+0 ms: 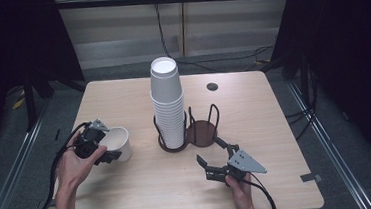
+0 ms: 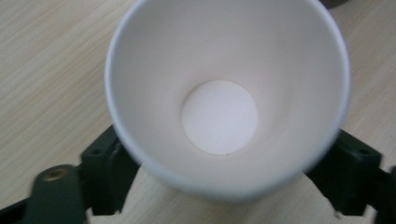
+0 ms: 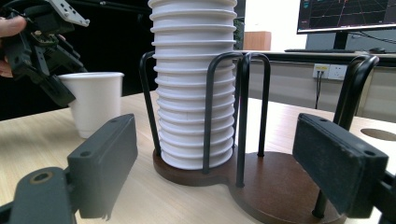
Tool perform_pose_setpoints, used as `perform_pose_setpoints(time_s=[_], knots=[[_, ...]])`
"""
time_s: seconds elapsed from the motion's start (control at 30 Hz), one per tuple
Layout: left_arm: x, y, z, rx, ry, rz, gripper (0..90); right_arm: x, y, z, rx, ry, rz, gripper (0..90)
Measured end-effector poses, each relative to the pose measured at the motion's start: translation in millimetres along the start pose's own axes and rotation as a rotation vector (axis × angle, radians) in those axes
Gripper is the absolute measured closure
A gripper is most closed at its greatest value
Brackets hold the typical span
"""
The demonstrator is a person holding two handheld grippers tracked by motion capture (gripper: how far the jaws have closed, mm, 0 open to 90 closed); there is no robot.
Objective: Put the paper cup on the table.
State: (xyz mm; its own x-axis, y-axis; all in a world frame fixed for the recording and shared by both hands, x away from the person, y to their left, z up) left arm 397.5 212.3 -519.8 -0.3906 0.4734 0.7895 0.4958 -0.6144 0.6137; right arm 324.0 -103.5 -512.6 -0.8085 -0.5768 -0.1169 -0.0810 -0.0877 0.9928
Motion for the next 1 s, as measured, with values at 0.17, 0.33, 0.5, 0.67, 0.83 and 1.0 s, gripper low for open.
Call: perform_pose_setpoints(time_s=[0.17,0.33,0.5,0.67,0.83,1.0], knots=[[-0.3,-5.3,0.1,0.003,0.000,-0.033,16.9,0.0,0.0,0.0,0.000,0.000,0.000,13.4],[6.5,-10.6,2.6,0.012,-0.002,-0.064,16.7,0.0,0.0,0.0,0.000,0.000,0.000,13.4],[13.0,-15.2,4.2,0.036,0.014,-0.115,16.9,0.0,0.0,0.0,0.000,0.000,0.000,13.4],[21.6,-19.1,2.0,0.092,0.026,-0.214,18.8,0.0,0.0,0.0,0.000,0.000,0.000,13.4],[26.1,-19.8,-3.5,0.124,0.028,-0.288,18.8,0.0,0.0,0.0,0.000,0.000,0.000,13.3],[27.6,-22.9,-10.8,0.136,0.036,-0.349,18.9,0.0,0.0,0.0,0.000,0.000,0.000,13.4]])
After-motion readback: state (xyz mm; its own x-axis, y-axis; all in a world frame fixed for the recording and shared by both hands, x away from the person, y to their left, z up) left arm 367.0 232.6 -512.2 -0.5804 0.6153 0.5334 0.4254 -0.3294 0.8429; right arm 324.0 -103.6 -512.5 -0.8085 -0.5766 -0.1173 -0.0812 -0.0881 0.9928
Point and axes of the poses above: each handheld gripper's, and its own axes: x roughly backward along the jaws, y roughly out of its top, z roughly to its left, the point moved 10 cm from there along -x, roughly forward along the jaws, and after that the axes turned 7 degrees about -z, right-handed, at the moved point
